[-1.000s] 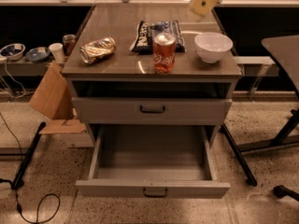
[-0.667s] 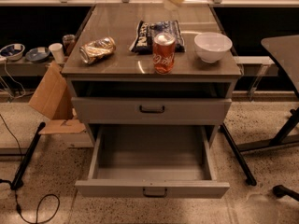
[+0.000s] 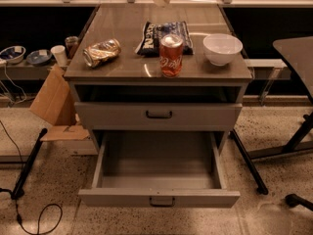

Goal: Place blue chip bag into middle drawer

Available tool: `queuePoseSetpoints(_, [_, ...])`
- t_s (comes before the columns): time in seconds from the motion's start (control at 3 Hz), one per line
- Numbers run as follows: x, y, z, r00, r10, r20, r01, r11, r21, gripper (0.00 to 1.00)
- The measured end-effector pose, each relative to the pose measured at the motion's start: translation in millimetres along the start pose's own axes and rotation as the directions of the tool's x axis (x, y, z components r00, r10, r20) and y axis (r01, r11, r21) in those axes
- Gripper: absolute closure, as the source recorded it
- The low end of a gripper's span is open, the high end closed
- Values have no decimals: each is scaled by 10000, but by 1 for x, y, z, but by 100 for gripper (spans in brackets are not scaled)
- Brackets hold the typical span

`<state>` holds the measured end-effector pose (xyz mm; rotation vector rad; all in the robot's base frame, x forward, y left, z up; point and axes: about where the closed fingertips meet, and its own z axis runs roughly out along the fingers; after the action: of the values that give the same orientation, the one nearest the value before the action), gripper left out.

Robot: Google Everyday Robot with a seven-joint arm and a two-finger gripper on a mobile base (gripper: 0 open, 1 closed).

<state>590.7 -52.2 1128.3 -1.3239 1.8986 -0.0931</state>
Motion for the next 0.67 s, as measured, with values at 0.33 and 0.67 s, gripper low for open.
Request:
queuePoseSetpoints(0.33, [-7,2,3,9998,128,143,-129,9998,117,0])
queuePoseSetpoints(0.67, [-33,11,25,9992,255,311,-266,9990,365,0])
